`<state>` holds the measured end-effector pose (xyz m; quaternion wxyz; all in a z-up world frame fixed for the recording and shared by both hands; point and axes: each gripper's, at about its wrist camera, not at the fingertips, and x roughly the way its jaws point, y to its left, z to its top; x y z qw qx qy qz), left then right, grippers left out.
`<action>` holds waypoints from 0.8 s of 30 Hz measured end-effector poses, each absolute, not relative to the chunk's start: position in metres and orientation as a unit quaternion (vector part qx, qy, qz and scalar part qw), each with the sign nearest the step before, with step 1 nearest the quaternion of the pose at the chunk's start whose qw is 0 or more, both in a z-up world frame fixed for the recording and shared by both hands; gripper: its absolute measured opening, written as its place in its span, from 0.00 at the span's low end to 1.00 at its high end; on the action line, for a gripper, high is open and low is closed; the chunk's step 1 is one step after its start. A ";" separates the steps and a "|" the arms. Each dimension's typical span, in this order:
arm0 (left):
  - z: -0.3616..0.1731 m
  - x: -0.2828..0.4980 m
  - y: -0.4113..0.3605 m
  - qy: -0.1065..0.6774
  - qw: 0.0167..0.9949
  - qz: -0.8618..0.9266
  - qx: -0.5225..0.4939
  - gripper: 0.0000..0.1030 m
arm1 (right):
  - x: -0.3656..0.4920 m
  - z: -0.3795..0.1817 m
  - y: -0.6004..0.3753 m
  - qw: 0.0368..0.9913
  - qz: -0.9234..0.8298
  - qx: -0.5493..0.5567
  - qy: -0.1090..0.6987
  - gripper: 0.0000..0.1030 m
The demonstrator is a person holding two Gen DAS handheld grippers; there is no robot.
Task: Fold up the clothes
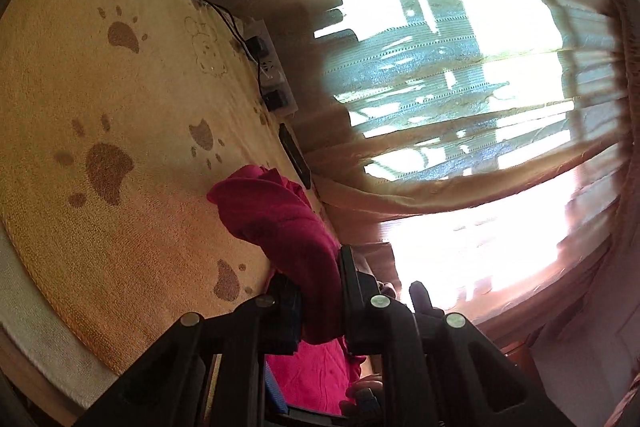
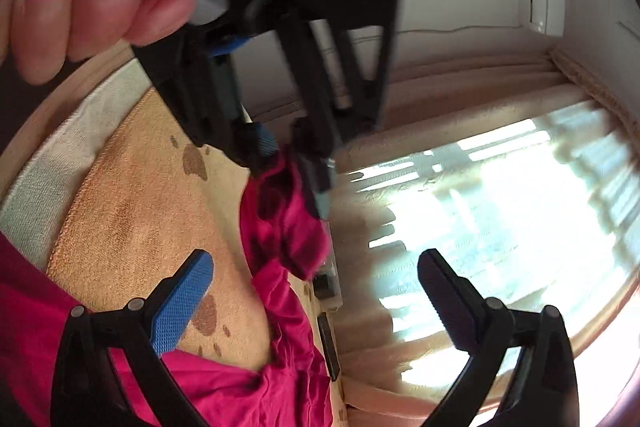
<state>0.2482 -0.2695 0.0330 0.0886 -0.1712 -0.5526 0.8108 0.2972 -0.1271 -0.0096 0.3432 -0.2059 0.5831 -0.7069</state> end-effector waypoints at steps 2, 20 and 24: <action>0.038 0.251 -0.268 -0.536 0.084 0.820 -0.180 0.15 | 0.299 -0.016 -0.132 0.333 -0.703 -0.223 0.587 1.00; 0.033 0.253 -0.261 -0.540 0.128 0.799 -0.230 0.15 | 0.272 0.009 -0.139 0.398 -0.729 -0.095 0.548 0.32; 0.039 0.253 -0.264 -0.550 0.126 0.799 -0.209 0.15 | 0.254 0.031 -0.137 0.445 -0.744 -0.023 0.498 0.20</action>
